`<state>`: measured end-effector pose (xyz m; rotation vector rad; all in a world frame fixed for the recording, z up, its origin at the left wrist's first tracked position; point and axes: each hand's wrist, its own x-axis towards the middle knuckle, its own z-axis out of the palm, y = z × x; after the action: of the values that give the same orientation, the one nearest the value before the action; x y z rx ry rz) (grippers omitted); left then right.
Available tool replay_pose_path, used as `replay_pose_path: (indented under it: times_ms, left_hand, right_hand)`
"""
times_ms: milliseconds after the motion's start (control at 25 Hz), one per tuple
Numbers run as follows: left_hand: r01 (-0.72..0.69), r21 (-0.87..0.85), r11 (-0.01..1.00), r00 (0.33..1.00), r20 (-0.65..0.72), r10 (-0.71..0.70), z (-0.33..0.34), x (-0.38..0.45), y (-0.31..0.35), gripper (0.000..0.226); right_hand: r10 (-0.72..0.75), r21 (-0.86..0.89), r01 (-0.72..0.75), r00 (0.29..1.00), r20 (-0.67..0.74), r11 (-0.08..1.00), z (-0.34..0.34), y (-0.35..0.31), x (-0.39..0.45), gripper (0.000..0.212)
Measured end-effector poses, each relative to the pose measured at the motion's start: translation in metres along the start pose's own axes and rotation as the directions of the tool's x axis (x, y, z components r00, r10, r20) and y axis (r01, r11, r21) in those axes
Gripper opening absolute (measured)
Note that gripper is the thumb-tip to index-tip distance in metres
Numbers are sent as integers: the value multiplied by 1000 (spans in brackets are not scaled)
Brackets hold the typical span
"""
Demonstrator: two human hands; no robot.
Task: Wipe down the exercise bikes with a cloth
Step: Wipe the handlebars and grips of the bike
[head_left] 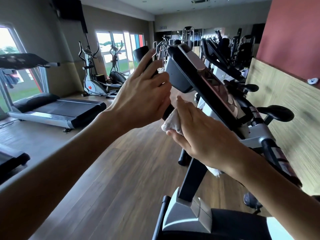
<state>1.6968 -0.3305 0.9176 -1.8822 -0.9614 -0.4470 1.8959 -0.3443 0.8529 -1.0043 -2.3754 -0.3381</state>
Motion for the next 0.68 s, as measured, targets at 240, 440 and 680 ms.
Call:
replay_pose_path:
  times_ms: [240, 440, 680]
  left_hand:
    - [37, 75, 997, 999, 33, -39, 0, 6, 13, 35]
    - [17, 133, 991, 984, 174, -40, -2, 14, 17, 46]
    - [16, 139, 990, 986, 160, -39, -5, 9, 20, 46]
  right_hand:
    - [-9, -22, 14, 973, 230, 1000, -19, 20, -24, 83]
    - [-5, -26, 6, 998, 62, 1000, -8, 0, -6, 80]
    - [-8, 24, 3, 977, 215, 1000, -14, 23, -25, 84]
